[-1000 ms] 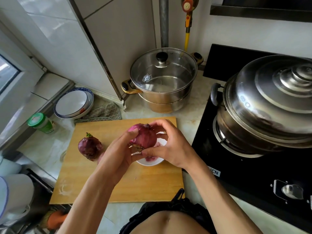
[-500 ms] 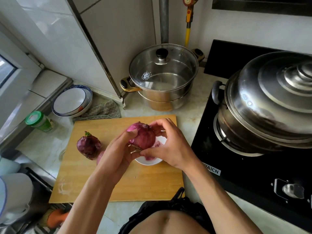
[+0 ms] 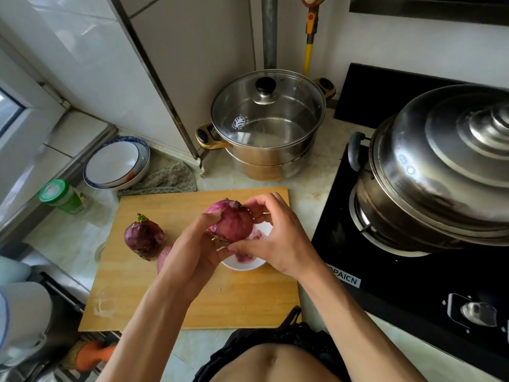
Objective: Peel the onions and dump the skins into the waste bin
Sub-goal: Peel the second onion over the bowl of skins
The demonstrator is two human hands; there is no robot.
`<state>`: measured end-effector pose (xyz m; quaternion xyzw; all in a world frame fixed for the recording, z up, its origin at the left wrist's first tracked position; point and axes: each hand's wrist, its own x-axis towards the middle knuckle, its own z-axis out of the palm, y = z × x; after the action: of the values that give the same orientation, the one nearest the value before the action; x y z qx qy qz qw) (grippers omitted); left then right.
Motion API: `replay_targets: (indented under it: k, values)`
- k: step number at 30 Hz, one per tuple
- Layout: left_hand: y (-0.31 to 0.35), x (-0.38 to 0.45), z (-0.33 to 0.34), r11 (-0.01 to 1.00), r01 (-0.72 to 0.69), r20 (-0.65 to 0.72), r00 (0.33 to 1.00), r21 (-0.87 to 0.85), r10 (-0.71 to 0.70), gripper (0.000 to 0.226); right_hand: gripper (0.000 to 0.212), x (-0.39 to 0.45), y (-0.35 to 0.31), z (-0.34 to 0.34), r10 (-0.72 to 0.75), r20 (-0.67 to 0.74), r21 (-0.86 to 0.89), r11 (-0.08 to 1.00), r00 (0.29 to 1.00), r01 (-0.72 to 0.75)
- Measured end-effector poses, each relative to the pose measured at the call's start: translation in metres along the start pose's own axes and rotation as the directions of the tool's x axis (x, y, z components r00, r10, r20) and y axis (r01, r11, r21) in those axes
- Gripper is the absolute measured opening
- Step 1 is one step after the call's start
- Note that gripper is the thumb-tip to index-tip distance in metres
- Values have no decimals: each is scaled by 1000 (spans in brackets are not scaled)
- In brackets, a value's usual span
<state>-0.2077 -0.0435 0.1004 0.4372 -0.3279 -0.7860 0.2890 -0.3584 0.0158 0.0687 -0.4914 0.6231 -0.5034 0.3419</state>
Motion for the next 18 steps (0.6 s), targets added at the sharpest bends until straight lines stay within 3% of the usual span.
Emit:
replay_targets:
  k: [18]
  values:
    - [1,4,-5,999,-19,-39,999,-45,17,44,62,0,7,-2,-27,-18,10,1000,999,27]
